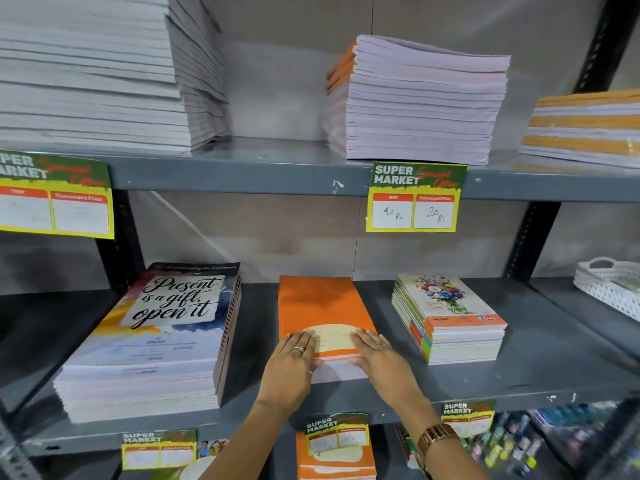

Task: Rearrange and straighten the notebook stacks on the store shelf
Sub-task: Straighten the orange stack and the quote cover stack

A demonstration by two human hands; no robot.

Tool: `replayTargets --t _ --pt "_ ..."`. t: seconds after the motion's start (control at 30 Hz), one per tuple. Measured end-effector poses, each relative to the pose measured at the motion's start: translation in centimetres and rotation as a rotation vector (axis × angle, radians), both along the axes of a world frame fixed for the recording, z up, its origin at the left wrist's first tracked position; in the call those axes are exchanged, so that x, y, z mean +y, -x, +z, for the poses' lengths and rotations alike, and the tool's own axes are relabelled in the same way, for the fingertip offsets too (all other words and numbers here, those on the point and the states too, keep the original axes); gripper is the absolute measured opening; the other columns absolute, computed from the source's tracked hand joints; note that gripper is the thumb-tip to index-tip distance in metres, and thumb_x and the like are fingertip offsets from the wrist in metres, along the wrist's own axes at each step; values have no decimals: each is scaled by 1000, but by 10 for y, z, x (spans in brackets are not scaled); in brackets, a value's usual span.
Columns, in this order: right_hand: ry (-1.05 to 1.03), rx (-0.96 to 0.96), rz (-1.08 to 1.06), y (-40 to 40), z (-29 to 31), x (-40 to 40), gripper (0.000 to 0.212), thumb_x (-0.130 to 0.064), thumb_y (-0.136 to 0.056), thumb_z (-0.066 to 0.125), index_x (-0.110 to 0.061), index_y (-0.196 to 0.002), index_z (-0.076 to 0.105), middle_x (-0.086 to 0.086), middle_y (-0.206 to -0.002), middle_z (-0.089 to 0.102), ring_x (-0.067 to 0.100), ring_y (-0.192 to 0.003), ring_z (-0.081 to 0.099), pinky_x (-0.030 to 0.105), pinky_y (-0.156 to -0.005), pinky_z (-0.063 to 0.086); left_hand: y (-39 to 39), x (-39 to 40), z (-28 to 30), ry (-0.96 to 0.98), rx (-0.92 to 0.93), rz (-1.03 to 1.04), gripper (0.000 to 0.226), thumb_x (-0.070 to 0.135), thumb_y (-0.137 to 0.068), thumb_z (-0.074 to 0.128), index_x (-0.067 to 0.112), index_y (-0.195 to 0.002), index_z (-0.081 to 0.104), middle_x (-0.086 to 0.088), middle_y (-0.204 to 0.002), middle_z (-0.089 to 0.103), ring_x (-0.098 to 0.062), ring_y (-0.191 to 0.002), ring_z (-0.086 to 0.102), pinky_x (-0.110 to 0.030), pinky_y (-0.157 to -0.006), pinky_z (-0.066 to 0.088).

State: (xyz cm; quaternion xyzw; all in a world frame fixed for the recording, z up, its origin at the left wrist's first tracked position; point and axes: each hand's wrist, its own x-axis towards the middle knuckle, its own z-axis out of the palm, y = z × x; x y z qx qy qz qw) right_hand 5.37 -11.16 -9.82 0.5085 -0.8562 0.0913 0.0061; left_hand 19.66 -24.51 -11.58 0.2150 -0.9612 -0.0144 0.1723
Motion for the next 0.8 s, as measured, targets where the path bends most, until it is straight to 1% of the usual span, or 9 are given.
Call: replayTargets --t 0.2,0.4,0.57,0.63,0.67,0.7,0.73,0.77,0.8 --pt "-69 97 3 1 2 1 56 -34 -99 40 -24 -149 19 -5 -159 18 13 -147 13 31 -115 30 1 -1 0 18 -28 18 50 34 -102 30 18 -149 20 0 -158 24 -14 -146 17 -29 -121 3" --pt "-110 151 40 4 5 1 57 -35 -98 40 -24 -149 18 -5 -159 18 15 -147 15 34 -110 39 1 2 -3 35 7 32 50 34 -102 30 18 -148 23 0 -156 28 -15 -146 19 -31 -121 4" --pt "-108 171 70 5 6 2 56 -38 -97 39 -23 -149 21 -3 -158 22 16 -146 19 35 -107 42 1 5 -2 52 -26 52 51 30 -100 40 17 -147 26 -1 -155 30 -16 -145 22 -33 -121 7" --pt "-93 168 77 5 4 2 56 -39 -97 39 -22 -148 23 -3 -158 23 15 -146 20 35 -107 42 0 7 0 92 -11 59 53 32 -94 53 17 -143 37 0 -149 41 -14 -141 34 -33 -120 17" --pt "-85 162 80 6 4 2 56 -40 -97 39 -23 -148 23 -4 -158 23 15 -146 20 34 -107 42 -1 9 4 94 -16 51 55 35 -84 68 18 -133 52 2 -138 55 -13 -131 49 -33 -114 32" --pt "-76 156 83 6 3 2 56 -40 -97 38 -23 -148 24 -4 -158 24 15 -146 20 34 -107 42 -2 11 9 107 2 38 58 37 -65 84 18 -117 67 4 -121 69 -10 -114 63 -31 -101 47" --pt "-67 151 89 7 2 2 56 -41 -97 38 -22 -148 24 -4 -158 24 14 -146 20 34 -107 42 -3 14 12 128 1 38 60 37 -48 92 19 -102 75 6 -104 76 -8 -99 71 -31 -87 56" --pt "-55 145 91 8 1 1 56 -41 -97 39 -22 -147 25 -4 -158 25 14 -146 21 34 -107 42 -4 17 14 130 11 52 59 36 -41 95 19 -95 77 7 -97 78 -8 -92 73 -31 -79 59" --pt "-43 140 90 7 0 1 56 -41 -96 40 -22 -147 26 -4 -157 26 14 -146 22 33 -106 42 -4 17 14 127 21 67 57 34 -45 94 19 -96 77 6 -98 78 -9 -93 73 -33 -80 59"
